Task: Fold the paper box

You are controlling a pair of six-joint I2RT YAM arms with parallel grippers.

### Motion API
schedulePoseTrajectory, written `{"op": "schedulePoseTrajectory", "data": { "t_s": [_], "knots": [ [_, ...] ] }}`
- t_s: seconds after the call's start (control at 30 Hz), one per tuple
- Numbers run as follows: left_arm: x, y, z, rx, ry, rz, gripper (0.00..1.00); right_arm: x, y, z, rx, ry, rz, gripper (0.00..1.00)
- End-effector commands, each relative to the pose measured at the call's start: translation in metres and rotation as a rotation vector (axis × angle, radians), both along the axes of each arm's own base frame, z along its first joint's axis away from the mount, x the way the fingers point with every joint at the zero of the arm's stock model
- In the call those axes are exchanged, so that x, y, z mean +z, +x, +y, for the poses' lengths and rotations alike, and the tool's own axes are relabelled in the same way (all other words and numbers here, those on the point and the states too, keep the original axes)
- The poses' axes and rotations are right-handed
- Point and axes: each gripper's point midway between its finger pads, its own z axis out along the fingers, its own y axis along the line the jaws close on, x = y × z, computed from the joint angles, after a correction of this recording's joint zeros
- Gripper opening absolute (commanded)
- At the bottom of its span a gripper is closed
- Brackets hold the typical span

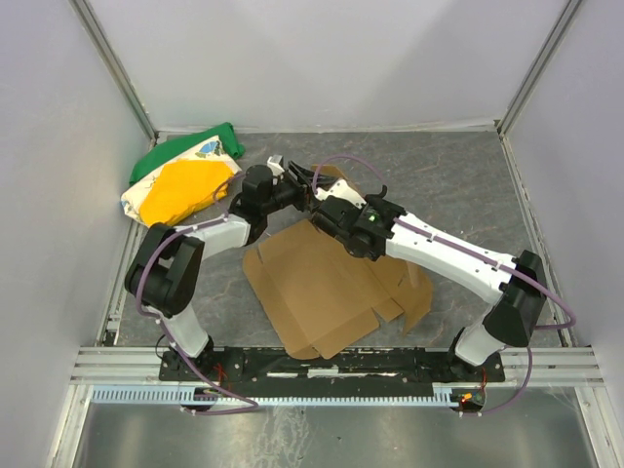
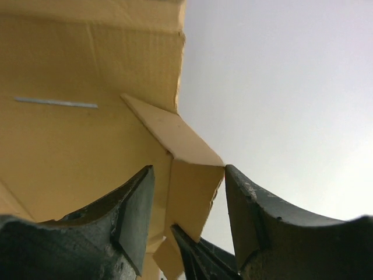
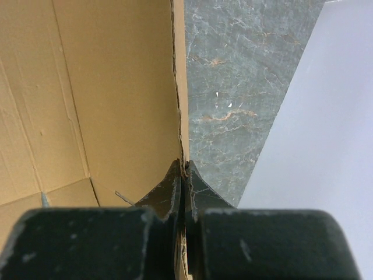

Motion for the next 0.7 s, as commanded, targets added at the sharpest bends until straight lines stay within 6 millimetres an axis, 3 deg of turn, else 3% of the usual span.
{"op": "schedulePoseTrajectory", "data": {
  "t_s": [0.0, 0.13, 0.3, 0.4, 0.57, 0.67],
  "knots": [
    [0.052, -0.029, -0.010, -0.093, -0.288, 0.019, 0.58, -0.001, 0.006, 0.022, -0.019, 0.149, -0.048, 0.02],
    [0.063, -0.034, -0.009, -0.098, -0.352, 0.006, 0.57, 0.001, 0.007, 0.023, -0.022, 0.157, -0.058, 0.02],
    [0.055, -0.030, -0.003, -0.055, -0.151, -0.078, 0.58, 0.002, 0.008, 0.019, -0.040, 0.146, -0.078, 0.02],
    [0.050, -0.021, 0.015, 0.014, 0.029, -0.146, 0.58, 0.000, 0.008, 0.017, -0.045, 0.139, -0.079, 0.02],
    [0.070, -0.008, 0.059, 0.173, 0.254, -0.278, 0.60, -0.005, 0.006, 0.020, -0.038, 0.143, -0.059, 0.02],
    [0.077, -0.002, 0.068, 0.194, 0.347, -0.315, 0.61, -0.005, 0.006, 0.022, -0.033, 0.153, -0.052, 0.02]
  ]
}}
